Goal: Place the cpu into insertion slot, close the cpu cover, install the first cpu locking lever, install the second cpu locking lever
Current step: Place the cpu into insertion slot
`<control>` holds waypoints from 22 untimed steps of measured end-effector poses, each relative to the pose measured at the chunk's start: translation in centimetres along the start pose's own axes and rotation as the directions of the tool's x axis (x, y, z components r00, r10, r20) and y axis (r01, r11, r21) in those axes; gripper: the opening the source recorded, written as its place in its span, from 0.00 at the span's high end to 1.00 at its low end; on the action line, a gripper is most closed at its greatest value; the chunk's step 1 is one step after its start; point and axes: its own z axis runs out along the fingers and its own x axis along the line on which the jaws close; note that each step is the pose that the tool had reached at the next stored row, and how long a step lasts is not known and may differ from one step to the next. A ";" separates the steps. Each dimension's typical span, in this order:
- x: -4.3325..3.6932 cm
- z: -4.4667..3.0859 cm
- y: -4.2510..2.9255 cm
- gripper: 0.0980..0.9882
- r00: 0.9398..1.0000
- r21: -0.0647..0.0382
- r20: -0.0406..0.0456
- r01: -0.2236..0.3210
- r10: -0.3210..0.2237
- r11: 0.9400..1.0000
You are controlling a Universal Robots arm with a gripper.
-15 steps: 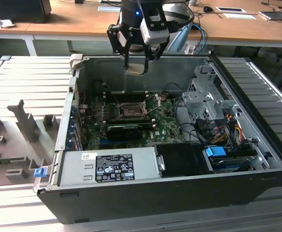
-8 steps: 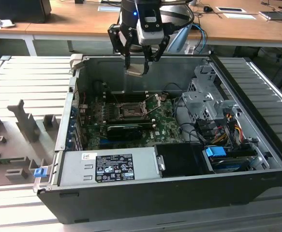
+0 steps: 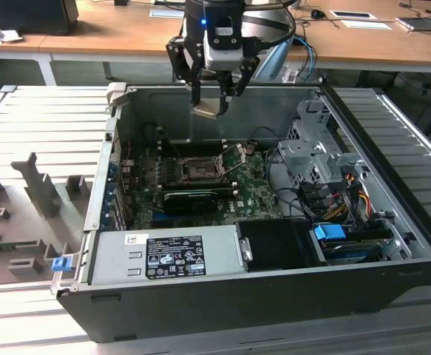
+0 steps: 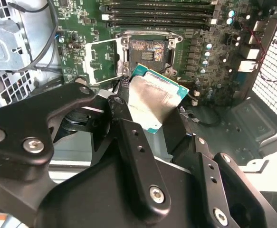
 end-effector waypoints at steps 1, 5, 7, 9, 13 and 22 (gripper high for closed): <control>0.00 0.09 -0.01 0.52 1.000 0.000 0.000 -0.001 0.001 1.000; -0.01 0.33 -0.03 0.52 1.000 0.000 0.001 -0.004 0.004 1.000; -0.01 0.37 -0.03 0.52 1.000 0.000 0.001 -0.005 0.005 1.000; -0.01 0.40 -0.04 0.52 1.000 0.001 0.001 -0.005 0.005 1.000; -0.01 0.59 -0.05 0.52 1.000 0.005 0.003 -0.005 0.005 1.000; -0.02 0.84 -0.08 0.52 0.997 0.008 0.011 -0.071 0.071 0.997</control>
